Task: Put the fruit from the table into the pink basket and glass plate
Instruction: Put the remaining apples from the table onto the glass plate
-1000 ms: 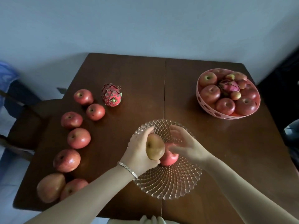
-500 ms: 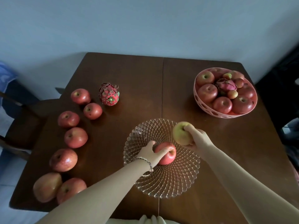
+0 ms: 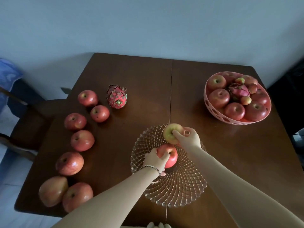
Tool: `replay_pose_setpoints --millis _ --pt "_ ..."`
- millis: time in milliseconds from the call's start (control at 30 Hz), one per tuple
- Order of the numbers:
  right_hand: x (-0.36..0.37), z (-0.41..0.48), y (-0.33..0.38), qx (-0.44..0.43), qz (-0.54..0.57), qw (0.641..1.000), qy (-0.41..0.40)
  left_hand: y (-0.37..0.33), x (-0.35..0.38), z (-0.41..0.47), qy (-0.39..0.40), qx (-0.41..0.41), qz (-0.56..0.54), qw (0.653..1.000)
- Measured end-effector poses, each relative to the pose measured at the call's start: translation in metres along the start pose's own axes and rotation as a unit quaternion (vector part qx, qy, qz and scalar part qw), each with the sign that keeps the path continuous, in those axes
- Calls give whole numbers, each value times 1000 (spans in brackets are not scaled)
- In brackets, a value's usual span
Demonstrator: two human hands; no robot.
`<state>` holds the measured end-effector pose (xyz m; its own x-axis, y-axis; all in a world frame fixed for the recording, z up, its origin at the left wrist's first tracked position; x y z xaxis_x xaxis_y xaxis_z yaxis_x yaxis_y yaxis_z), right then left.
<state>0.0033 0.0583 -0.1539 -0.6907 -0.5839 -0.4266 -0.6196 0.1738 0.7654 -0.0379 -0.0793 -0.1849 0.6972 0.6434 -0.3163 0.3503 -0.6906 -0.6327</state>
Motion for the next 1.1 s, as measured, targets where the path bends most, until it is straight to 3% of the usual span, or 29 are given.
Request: replay_pose_setpoints --millis 167,300,467,600,867,1100 --pt "2 1 -3 -47 -41 998 6 -1 0 1 24 -4 -26 999" --pt "3 2 -9 -29 -13 999 30 -5 0 -4 43 -6 -2 999" --pt "12 -2 -16 -13 -69 994 82 -11 3 -8 43 102 132 985" --pt "11 -4 -21 -35 -66 995 63 -6 5 -9 21 70 80 994" --pt "9 -9 -25 -27 -10 999 17 -7 7 -12 -36 101 35 994" --pt "10 -6 -17 -37 -10 999 37 -8 6 -6 -45 97 -6 994"
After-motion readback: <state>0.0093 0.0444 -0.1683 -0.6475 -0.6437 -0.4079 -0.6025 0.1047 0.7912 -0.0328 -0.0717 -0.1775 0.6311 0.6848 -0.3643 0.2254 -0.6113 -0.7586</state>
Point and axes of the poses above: each hand's wrist, its own z-axis towards the middle knuckle, its own x-axis out of the palm, y = z × x, the point moved 3 cm from there along z, towards the middle knuckle, and after that the axes turned 3 degrees about -y, right-handed, at the moved point
